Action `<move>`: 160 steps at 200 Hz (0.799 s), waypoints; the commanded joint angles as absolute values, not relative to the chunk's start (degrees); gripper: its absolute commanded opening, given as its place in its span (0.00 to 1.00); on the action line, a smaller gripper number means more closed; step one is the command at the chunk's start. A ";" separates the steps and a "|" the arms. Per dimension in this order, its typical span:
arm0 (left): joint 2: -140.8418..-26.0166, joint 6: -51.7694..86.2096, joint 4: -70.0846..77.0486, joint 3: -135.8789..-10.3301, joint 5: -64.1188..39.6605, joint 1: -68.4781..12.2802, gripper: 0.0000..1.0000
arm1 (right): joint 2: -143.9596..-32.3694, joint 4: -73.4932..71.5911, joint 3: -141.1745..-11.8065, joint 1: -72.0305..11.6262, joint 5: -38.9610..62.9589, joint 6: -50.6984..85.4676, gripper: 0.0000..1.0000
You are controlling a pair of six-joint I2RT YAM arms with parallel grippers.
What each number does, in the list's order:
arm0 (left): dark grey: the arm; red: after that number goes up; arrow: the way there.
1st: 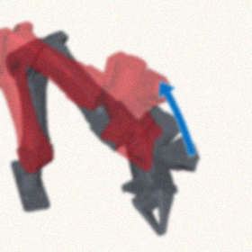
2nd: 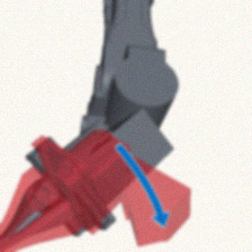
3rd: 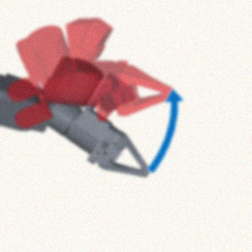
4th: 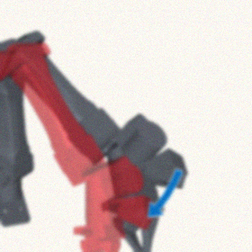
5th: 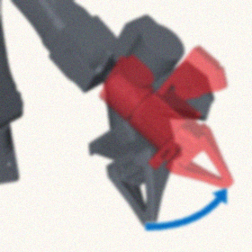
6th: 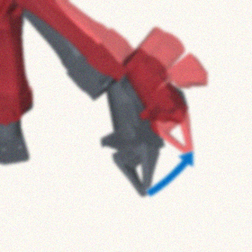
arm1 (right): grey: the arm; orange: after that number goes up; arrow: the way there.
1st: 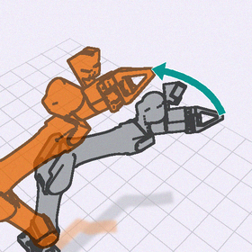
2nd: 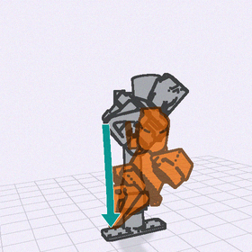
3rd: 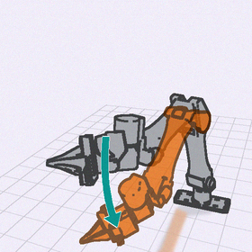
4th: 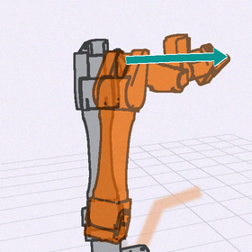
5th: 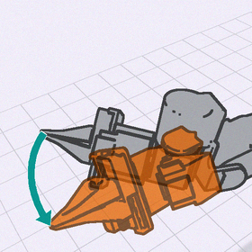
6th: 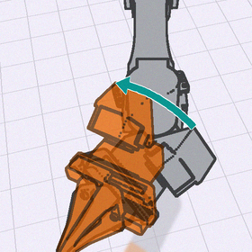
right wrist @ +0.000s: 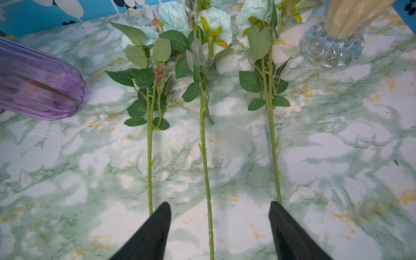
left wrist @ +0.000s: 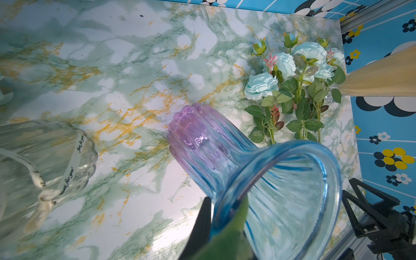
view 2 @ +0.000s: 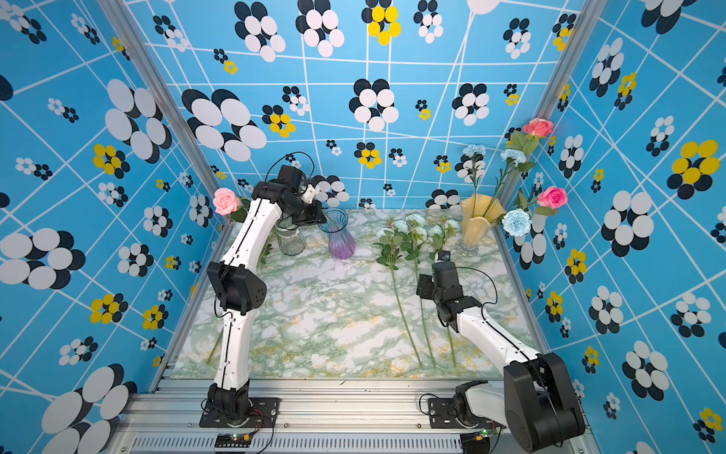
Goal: Pick out blue flowers from the vase
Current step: Move the vase to the center of the board.
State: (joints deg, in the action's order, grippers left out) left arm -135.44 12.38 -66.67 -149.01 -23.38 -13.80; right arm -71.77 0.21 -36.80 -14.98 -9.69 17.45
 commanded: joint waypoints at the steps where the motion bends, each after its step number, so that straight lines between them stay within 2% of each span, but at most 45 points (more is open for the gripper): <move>1: -133.81 11.32 -71.09 -149.30 -23.51 -14.96 0.00 | -72.51 1.05 -38.64 -15.42 -9.68 18.02 0.72; 118: -129.21 9.57 -78.43 -151.17 -20.05 -14.86 0.00 | -72.16 1.05 -38.50 -15.42 -9.69 18.09 0.72; 160: -130.33 10.01 -76.81 -151.08 -19.68 -14.85 0.35 | -72.03 1.05 -38.41 -15.47 -9.77 18.10 0.72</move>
State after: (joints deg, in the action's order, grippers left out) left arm -132.53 10.79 -77.95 -149.16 -19.90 -14.57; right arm -71.92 0.21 -36.84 -14.98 -9.69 17.45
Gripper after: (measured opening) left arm 0.258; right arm 0.722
